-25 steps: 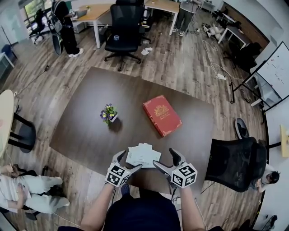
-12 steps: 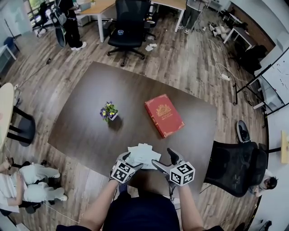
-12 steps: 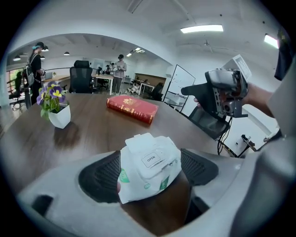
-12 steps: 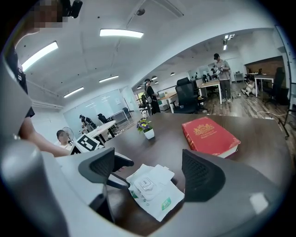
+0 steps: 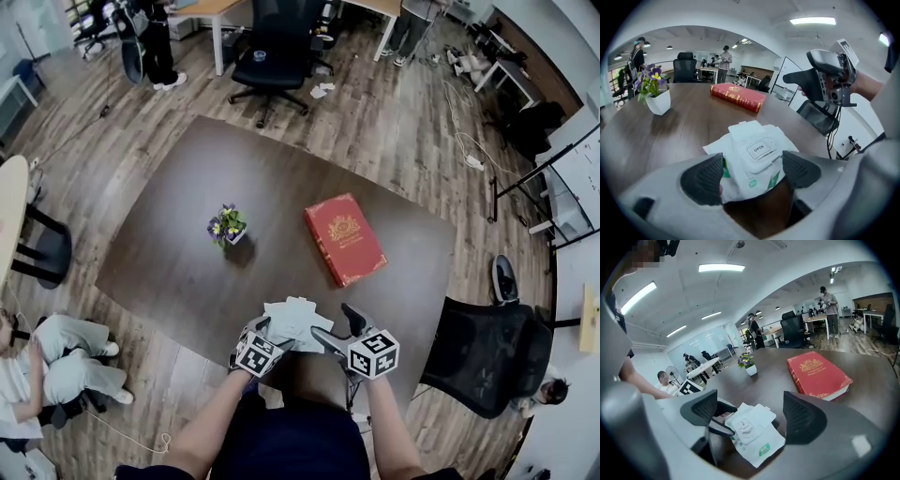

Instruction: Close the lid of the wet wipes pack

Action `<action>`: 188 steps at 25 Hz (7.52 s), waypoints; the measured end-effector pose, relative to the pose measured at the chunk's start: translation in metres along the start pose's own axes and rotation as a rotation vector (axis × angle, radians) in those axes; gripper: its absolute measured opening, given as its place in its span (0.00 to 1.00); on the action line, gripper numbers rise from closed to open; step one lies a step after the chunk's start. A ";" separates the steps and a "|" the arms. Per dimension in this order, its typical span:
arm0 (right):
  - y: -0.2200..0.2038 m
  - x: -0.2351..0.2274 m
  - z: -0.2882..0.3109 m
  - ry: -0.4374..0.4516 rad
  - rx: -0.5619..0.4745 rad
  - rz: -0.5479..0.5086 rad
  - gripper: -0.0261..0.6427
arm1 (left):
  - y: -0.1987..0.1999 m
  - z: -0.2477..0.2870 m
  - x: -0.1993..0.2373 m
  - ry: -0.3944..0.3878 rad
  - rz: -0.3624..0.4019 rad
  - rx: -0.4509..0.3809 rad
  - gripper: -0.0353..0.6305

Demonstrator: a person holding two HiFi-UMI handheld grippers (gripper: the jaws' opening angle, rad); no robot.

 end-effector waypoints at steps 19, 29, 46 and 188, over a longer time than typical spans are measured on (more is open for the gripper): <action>-0.036 -0.039 0.067 0.051 0.175 0.088 0.64 | -0.009 0.017 0.004 0.034 -0.034 0.023 0.62; -0.056 -0.068 0.102 0.040 0.288 0.136 0.58 | -0.008 0.016 0.005 0.028 -0.039 0.040 0.61; -0.061 -0.066 0.107 0.038 0.320 0.112 0.37 | -0.012 0.022 0.005 0.021 -0.036 0.030 0.61; -0.086 0.066 -0.005 -0.201 0.193 -0.054 0.41 | -0.021 -0.149 -0.030 -0.011 -0.069 -0.263 0.86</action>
Point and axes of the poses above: the fingertips, and each gripper's own axes: z forward along the fingers, x to its left, y out of its top, the point moved 8 cm from there along -z, backward along the fingers, and after that the axes turned 2 degrees about y, right-handed, at the moved point
